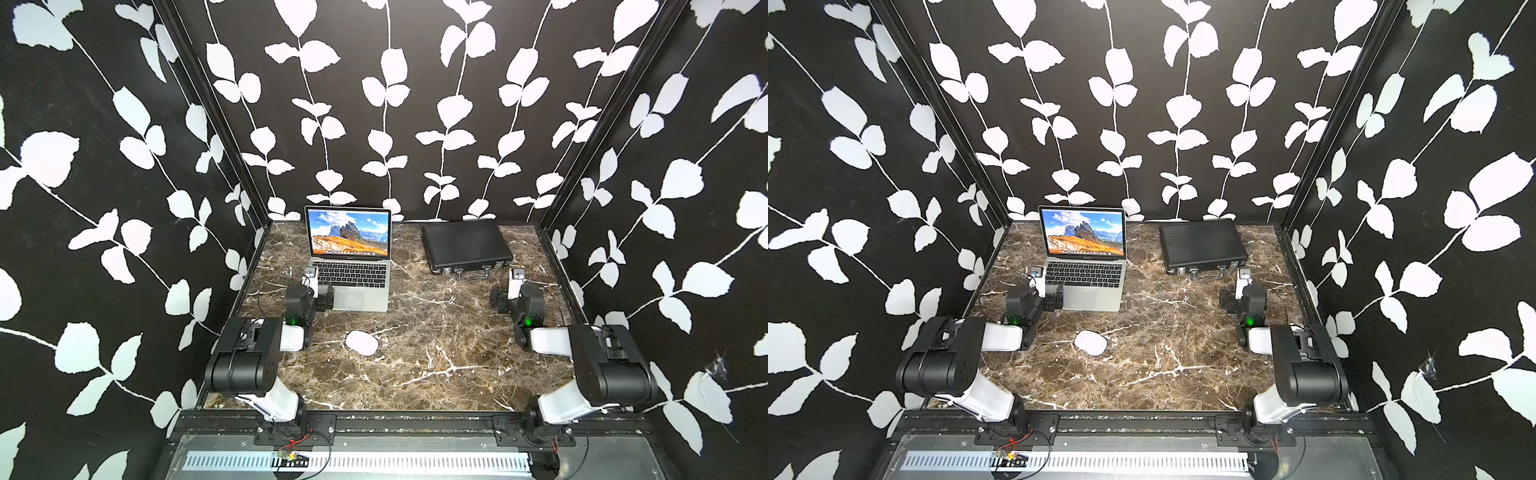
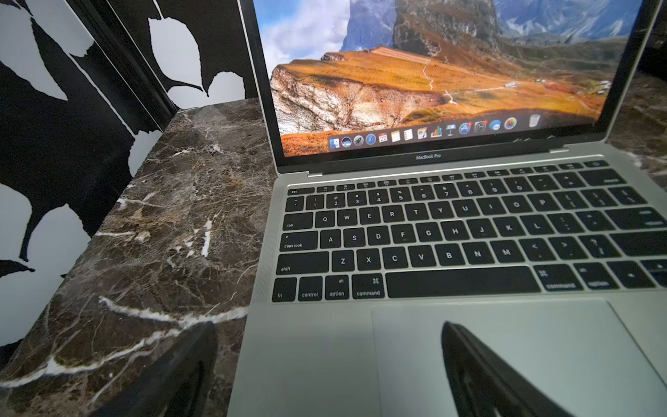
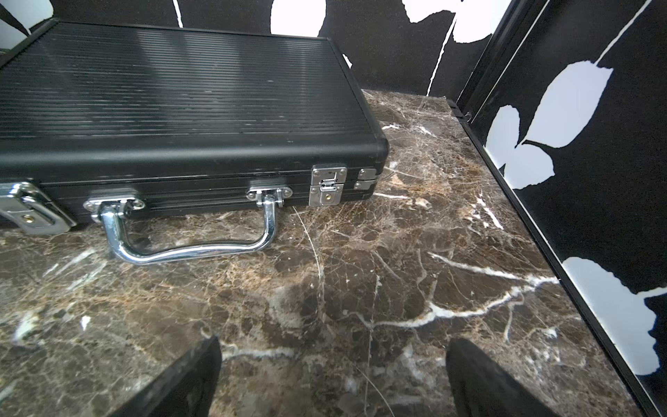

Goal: Insert the wireless mouse receiver into the laptop
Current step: Pick up the mouse from the center of the board.

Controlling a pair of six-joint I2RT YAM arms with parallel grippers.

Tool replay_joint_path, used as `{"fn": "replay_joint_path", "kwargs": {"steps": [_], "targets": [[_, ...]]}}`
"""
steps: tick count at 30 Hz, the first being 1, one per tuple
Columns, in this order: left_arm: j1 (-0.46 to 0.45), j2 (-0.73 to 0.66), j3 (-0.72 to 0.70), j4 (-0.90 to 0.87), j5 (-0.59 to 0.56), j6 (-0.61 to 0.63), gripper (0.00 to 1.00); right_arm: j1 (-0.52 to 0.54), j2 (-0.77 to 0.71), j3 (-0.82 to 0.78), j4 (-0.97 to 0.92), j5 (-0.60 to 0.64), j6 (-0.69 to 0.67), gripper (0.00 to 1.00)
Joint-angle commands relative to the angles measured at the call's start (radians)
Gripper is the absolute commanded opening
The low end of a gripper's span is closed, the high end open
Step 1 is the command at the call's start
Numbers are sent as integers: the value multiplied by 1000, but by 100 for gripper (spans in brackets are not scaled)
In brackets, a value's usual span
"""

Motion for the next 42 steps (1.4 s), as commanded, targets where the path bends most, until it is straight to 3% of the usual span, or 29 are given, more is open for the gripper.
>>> {"fn": "replay_joint_path", "kwargs": {"steps": [1, 13, 15, 19, 24, 29, 36, 42], "targets": [[5, -19, 3, 17, 9, 7, 99, -5, -6, 2, 37, -7, -6, 100], [6, -24, -4, 27, 1, 5, 99, -10, -13, -4, 59, -21, 1, 100], [2, -79, -5, 17, 6, 16, 99, -13, -84, 13, -40, -37, -6, 100], [-25, -274, 122, -395, -80, -38, 99, -13, -262, 76, -268, -93, 0, 100], [-30, -452, 244, -766, -59, -220, 99, 31, -388, 184, -464, -280, 75, 99], [-41, -566, 268, -987, 80, -405, 99, 217, -475, 268, -723, -319, 101, 99], [-81, -619, 329, -1295, 198, -451, 99, 488, -544, 251, -890, -371, 172, 100], [-93, -618, 239, -1298, 268, -506, 99, 817, -387, 220, -777, -178, 202, 100]]}}
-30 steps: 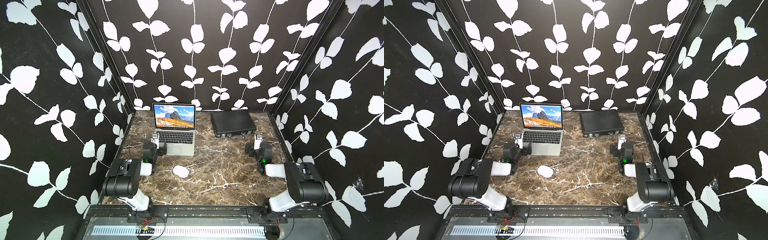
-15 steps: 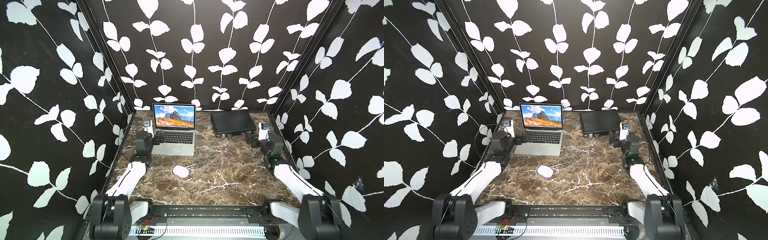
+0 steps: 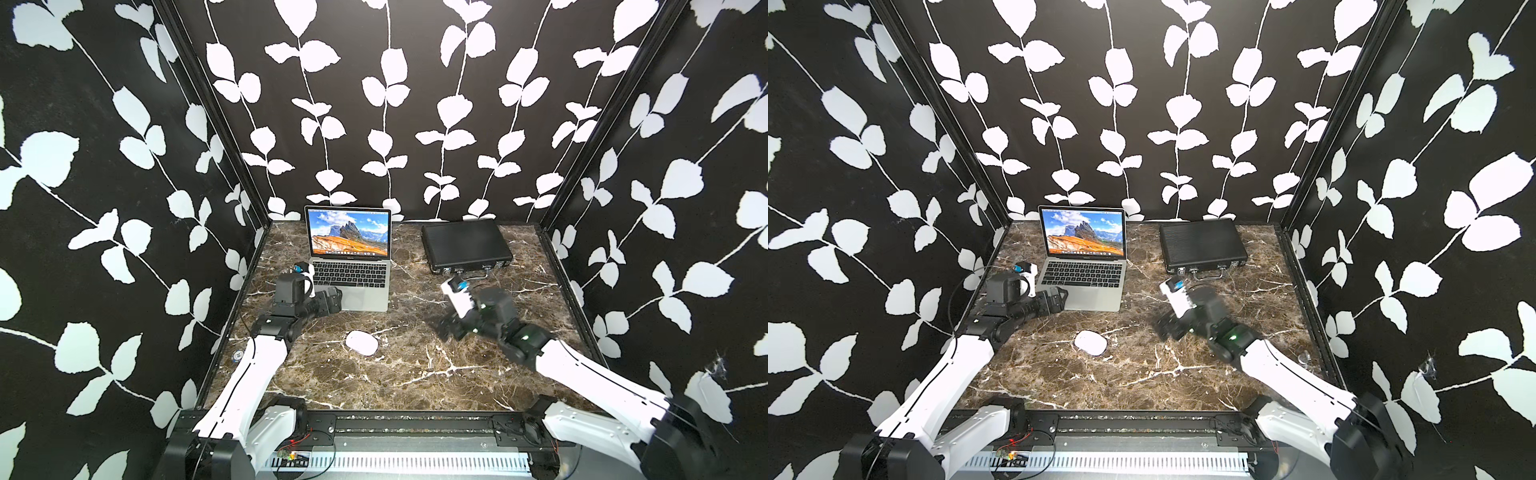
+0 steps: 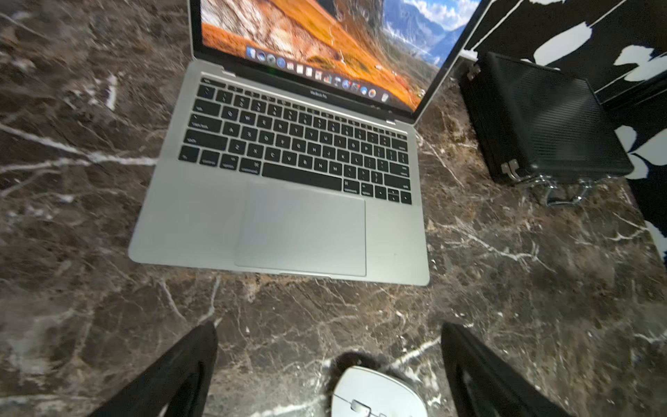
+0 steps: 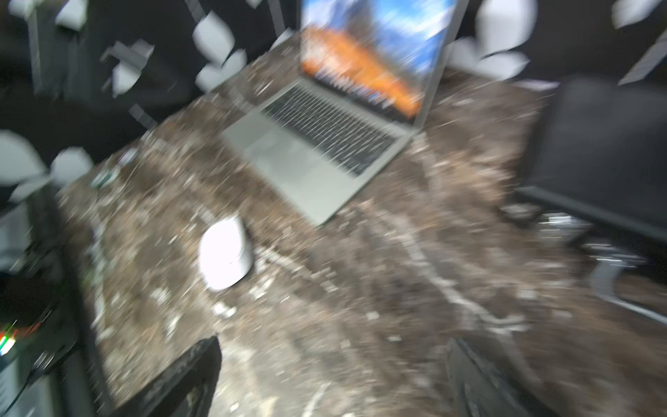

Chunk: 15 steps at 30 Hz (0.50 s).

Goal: Insert the wireless mouse receiver into the laptop
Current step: Pick up the mouse from the center of the board.

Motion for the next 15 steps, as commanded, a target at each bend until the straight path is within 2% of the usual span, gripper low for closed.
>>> {"fn": "replay_joint_path", "kwargs": {"steps": [1, 4, 7, 12, 15], "targets": [[-6, -6, -52, -63, 65, -60, 99, 135, 113, -6, 67, 119, 26, 100], [-12, -10, -80, -54, 69, -79, 99, 266, 283, 84, 81, 173, -29, 100], [-17, -9, -77, -68, 78, -83, 99, 334, 440, 162, 148, 165, -41, 100], [-33, -49, -69, -158, -33, -91, 99, 367, 620, 272, 204, 178, -61, 100], [-32, -55, -53, -192, -58, -93, 99, 367, 712, 320, 221, 170, -66, 100]]}}
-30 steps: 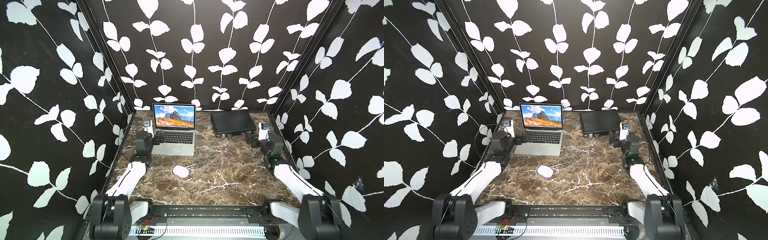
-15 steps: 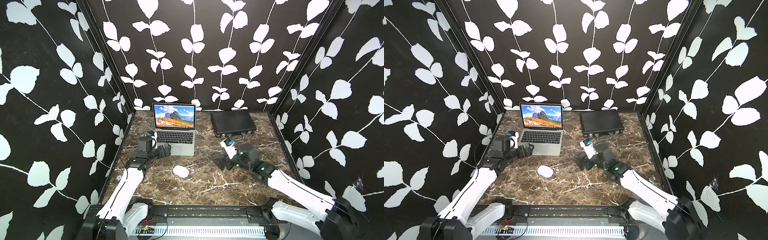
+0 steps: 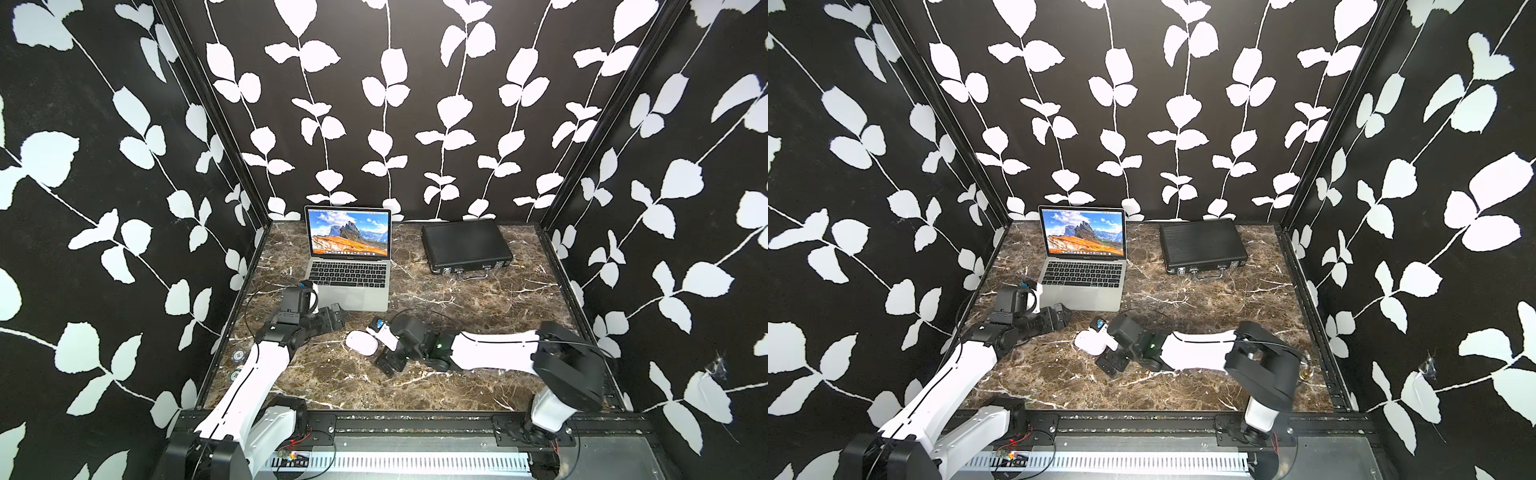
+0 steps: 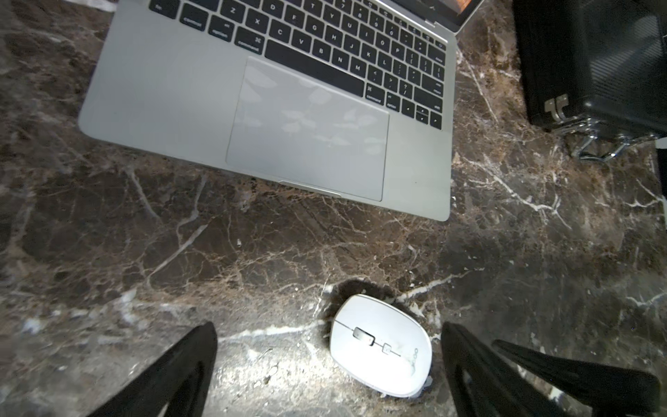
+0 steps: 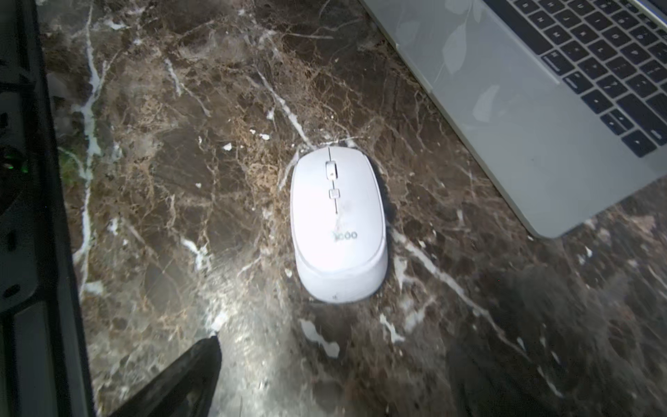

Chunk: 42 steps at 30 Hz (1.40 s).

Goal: Insert the wireless mouse receiver into the laptop
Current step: Pick up the mouse from the center of the board.

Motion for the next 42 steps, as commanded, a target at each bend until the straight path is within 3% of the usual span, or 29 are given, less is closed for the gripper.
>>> {"fn": "replay_joint_path", "kwargs": {"steps": [1, 6, 12, 19, 23, 29, 32, 37, 42], "targets": [[-3, -21, 24, -69, -51, -9, 99, 6, 82, 51, 67, 11, -24, 100], [-3, -16, 31, -63, -52, -7, 99, -14, 152, 90, 62, 54, -43, 100], [-2, 24, 38, -40, -28, -3, 99, -29, 222, 122, 100, -75, -75, 96], [-3, 35, 33, -19, -18, -2, 99, -34, 273, 164, 95, -58, -94, 88], [-3, 39, 26, -13, -13, -3, 99, -44, 278, 160, 116, -71, -83, 74], [-3, 44, 23, 28, 16, -8, 99, -67, 189, 127, 135, -116, -39, 41], [-3, 24, 35, 77, 55, 0, 99, -91, 101, 113, 119, -141, 0, 37], [-10, -44, 47, 248, 146, 18, 99, -213, -77, 72, 78, -278, 156, 35], [-73, -79, 49, 526, 262, 100, 99, -383, -223, 109, -36, -616, 278, 34]]}}
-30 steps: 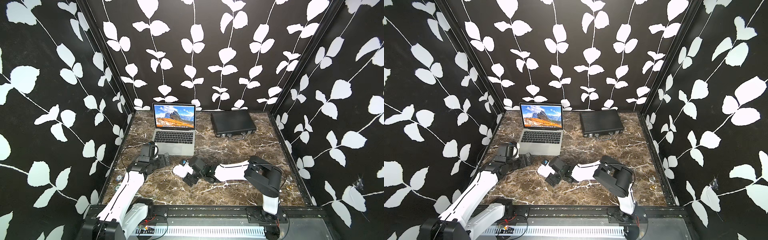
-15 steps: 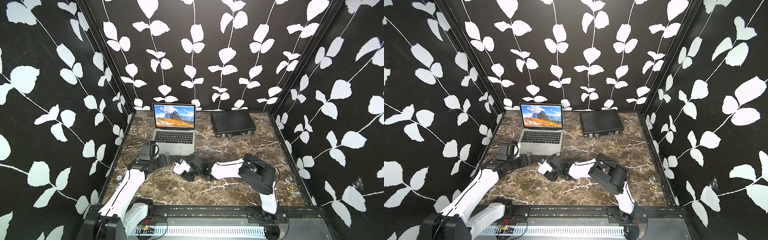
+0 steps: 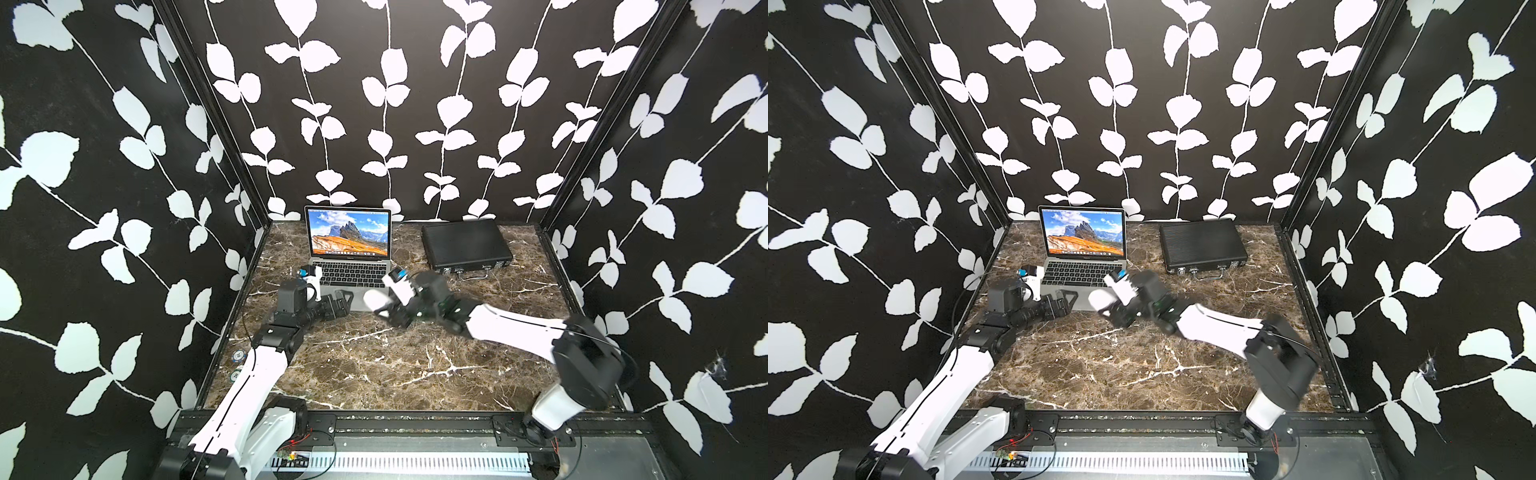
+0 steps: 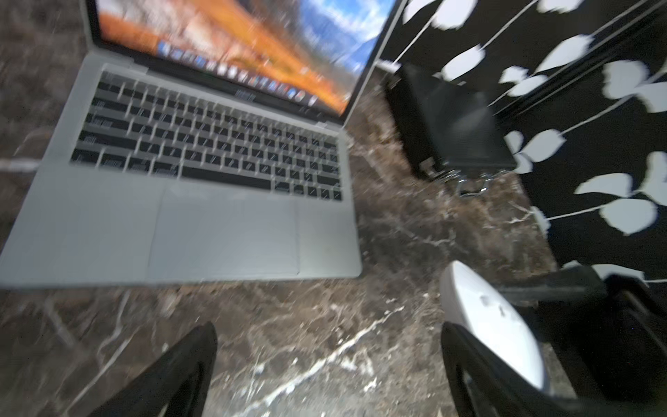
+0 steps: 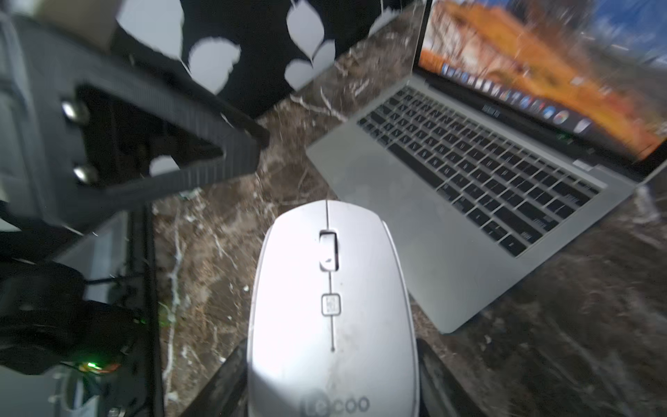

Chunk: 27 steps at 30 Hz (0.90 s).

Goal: Insert the wireless mouse receiver into the laptop
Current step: Pick up the mouse from the center of the board.

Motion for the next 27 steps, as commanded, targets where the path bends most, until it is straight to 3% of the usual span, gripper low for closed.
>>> {"fn": "replay_joint_path", "kwargs": {"steps": [1, 7, 11, 13, 16, 23, 27], "targets": [[-36, -26, 39, 254, 126, 115, 99, -93, -84, 58, -163, -277, 81, 34], [-85, 1, 106, 393, 356, 411, 99, -249, -179, 233, -595, -518, -85, 35], [-221, 86, 256, 155, 375, 804, 99, -294, -188, 293, -705, -655, -108, 35], [-258, 110, 300, 95, 377, 924, 99, -305, -194, 323, -720, -684, -108, 35], [-283, 143, 339, 90, 389, 996, 99, -308, -193, 341, -757, -711, -120, 35], [-373, 242, 518, -186, 414, 1301, 99, -310, -174, 386, -847, -742, -155, 35], [-392, 268, 578, -267, 444, 1344, 97, -310, -161, 387, -853, -740, -152, 34]]}}
